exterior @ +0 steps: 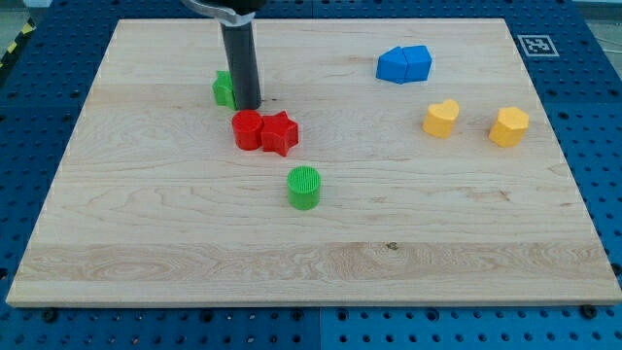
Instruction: Drag the green star to the top left side of the board
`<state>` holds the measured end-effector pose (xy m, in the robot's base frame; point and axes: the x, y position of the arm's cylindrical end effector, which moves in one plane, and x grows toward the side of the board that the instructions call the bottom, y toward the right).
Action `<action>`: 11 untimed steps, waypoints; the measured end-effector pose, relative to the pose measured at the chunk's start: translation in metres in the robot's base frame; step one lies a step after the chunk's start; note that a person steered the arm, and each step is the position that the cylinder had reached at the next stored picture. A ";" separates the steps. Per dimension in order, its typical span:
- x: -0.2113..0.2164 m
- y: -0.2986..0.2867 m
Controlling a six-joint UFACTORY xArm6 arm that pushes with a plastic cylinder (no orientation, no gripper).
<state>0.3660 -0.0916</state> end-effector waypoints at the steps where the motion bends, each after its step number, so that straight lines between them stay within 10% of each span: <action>1: -0.011 -0.012; 11: -0.095 -0.135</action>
